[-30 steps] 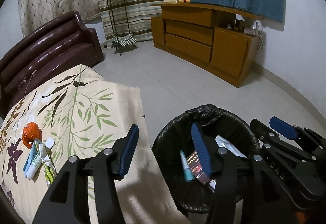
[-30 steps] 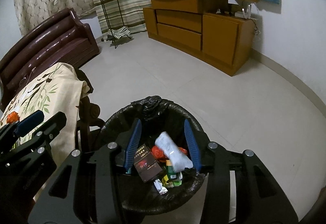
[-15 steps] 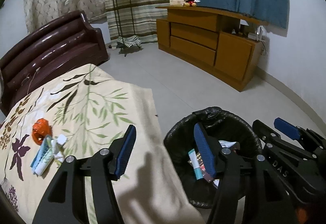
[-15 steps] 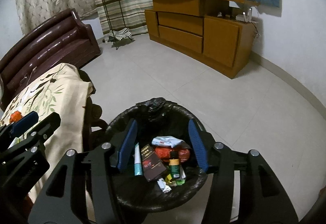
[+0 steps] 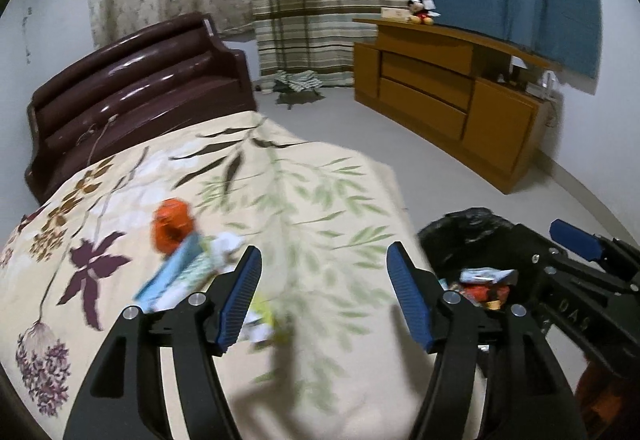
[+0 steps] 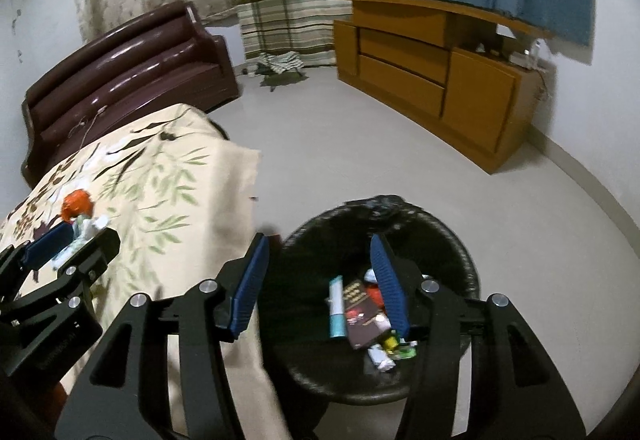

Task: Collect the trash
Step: 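Move both grippers back over the bed toward the remaining wrappers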

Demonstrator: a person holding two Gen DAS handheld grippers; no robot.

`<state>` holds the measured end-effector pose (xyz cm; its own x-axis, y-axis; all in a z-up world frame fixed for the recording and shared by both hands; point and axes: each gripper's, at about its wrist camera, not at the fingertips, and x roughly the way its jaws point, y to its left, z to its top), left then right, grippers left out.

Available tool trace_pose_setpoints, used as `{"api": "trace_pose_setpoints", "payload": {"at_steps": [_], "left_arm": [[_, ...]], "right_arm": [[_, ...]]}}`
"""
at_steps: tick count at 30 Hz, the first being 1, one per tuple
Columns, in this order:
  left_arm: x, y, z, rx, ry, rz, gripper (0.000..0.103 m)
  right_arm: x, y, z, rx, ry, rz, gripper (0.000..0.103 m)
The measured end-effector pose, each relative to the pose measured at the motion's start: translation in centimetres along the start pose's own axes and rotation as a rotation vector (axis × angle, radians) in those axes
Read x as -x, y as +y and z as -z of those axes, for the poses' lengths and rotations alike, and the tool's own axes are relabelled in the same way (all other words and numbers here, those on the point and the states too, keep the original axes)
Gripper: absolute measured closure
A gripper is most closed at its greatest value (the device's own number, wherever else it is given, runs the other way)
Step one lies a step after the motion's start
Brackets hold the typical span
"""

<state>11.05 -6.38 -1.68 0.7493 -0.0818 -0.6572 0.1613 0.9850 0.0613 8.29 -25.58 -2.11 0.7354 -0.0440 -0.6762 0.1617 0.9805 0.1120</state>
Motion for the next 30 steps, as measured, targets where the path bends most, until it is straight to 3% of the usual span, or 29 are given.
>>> {"api": "trace_pose_setpoints", "payload": {"at_steps": [17, 30], "left_arm": [[1.9, 12.2, 3.0, 0.14, 0.026, -0.159, 0.038], [1.9, 17.0, 4.0, 0.206, 0.051, -0.207, 0.038]], "right_arm": [[0.3, 11.5, 0.4, 0.171, 0.026, -0.138, 0.051], [-1.1, 18.8, 1.4, 0.286, 0.091, -0.215, 0.051]]}}
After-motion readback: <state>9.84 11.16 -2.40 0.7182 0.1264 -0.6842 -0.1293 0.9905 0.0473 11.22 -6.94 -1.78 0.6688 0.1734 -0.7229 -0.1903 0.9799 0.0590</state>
